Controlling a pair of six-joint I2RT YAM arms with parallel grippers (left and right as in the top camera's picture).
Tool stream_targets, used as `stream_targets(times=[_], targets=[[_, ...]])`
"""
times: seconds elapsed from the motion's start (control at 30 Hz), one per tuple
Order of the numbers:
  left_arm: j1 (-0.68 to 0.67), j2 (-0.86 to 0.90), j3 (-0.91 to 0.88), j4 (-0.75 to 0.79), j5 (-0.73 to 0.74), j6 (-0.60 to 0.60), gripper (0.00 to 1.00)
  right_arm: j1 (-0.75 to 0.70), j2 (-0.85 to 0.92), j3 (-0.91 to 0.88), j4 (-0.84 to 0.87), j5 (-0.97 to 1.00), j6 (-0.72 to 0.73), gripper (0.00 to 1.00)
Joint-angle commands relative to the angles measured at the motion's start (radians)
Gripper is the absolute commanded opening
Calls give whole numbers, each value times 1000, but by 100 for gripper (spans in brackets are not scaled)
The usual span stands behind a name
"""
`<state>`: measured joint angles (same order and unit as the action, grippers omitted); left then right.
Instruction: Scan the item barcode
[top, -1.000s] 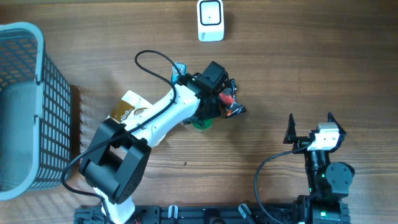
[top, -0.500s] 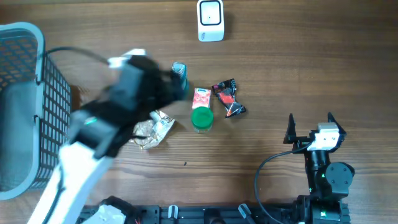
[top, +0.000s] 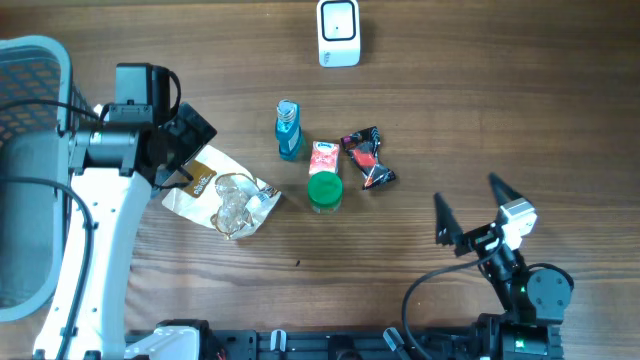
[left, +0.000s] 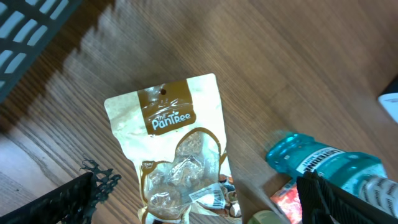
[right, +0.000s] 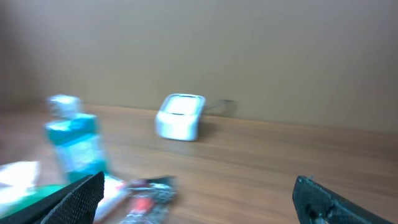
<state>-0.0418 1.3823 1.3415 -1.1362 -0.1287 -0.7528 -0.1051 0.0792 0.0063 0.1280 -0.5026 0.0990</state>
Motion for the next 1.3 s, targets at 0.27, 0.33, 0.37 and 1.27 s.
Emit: stream_targets(times=[0.27, 0.33, 0.37, 1.27], targets=[[5, 10, 1, 10, 5, 15, 100, 3, 329, 368, -76, -367, 116, 100], [5, 10, 1, 10, 5, 15, 100, 3, 565, 537, -184, -470, 86, 100], [5, 10, 1, 10, 5, 15, 100, 3, 719, 640, -219, -586, 83, 100], [5, 10, 1, 10, 5, 15, 100, 285, 1328, 1209, -761, 295, -97, 100]])
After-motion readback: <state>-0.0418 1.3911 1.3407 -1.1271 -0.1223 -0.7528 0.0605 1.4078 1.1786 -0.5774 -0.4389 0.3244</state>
